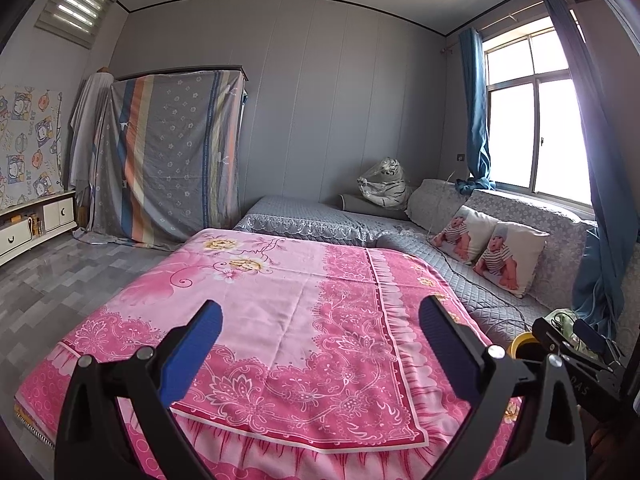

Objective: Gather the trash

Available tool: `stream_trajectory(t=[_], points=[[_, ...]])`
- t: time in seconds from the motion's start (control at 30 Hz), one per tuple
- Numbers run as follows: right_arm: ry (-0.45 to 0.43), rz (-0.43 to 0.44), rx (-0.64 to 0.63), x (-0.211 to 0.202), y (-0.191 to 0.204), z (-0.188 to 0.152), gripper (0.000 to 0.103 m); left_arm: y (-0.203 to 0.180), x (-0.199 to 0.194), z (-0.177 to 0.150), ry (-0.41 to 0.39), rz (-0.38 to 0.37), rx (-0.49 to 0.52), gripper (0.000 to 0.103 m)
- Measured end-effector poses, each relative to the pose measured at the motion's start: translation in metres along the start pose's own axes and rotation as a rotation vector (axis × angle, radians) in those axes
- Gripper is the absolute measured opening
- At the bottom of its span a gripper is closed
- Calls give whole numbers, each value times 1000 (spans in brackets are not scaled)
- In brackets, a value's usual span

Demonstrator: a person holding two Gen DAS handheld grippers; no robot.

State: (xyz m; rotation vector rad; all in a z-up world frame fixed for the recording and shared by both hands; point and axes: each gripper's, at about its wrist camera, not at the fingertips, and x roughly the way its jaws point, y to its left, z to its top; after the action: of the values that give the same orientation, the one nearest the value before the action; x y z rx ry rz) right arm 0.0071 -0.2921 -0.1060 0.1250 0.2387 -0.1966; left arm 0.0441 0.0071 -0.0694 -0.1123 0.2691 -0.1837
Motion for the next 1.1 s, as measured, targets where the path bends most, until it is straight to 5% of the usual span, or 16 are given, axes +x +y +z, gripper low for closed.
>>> stream_trajectory(t=[1.1], points=[[15, -8, 15, 4, -2, -4, 95, -3, 4, -1, 8, -8, 15, 95]])
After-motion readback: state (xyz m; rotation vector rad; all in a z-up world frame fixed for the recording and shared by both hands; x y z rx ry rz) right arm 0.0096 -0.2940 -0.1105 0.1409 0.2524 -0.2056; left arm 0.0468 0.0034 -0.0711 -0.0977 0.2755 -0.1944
